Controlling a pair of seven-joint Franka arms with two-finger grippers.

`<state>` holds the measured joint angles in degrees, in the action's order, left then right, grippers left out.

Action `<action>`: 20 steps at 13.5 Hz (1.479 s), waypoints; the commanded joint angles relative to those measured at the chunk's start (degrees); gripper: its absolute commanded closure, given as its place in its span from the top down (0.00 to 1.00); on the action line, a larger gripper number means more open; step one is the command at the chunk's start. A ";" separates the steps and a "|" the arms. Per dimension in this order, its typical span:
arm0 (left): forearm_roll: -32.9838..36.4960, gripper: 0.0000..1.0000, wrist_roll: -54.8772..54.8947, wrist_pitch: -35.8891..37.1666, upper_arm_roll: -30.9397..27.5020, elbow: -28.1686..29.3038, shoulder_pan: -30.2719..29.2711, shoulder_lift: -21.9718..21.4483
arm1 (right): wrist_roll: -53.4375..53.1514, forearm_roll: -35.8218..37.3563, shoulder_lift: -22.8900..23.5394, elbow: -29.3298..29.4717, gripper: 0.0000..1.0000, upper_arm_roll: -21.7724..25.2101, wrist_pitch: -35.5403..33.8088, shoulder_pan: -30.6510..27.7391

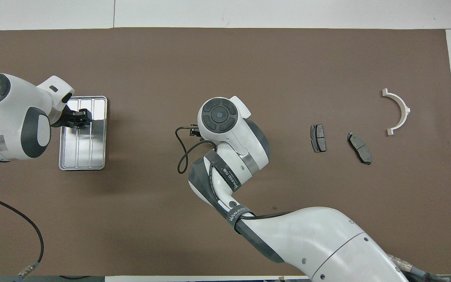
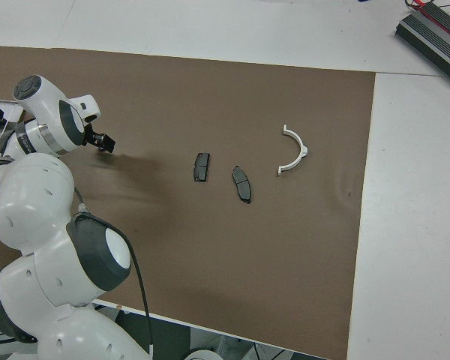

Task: Place bearing gear from tray to pile

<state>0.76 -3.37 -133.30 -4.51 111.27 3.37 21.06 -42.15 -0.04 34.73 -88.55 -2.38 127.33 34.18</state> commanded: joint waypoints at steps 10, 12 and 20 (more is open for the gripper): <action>-0.14 0.00 -0.94 -2.06 -0.15 2.90 0.41 -1.64 | 1.81 -2.33 1.83 -0.04 0.98 -0.44 5.38 -0.51; -1.01 0.00 -1.03 -1.53 -0.06 1.85 0.41 -1.38 | 1.81 -2.34 1.83 -0.13 0.89 -0.44 5.39 -0.60; -4.54 0.00 -8.03 4.97 0.29 -3.70 3.30 -1.37 | 1.90 -2.25 1.83 -0.39 0.25 -0.44 5.56 -0.69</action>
<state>-3.05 -7.30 -130.41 -3.72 108.17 4.17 20.24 -42.13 -1.11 36.35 -88.56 -2.44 131.49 34.13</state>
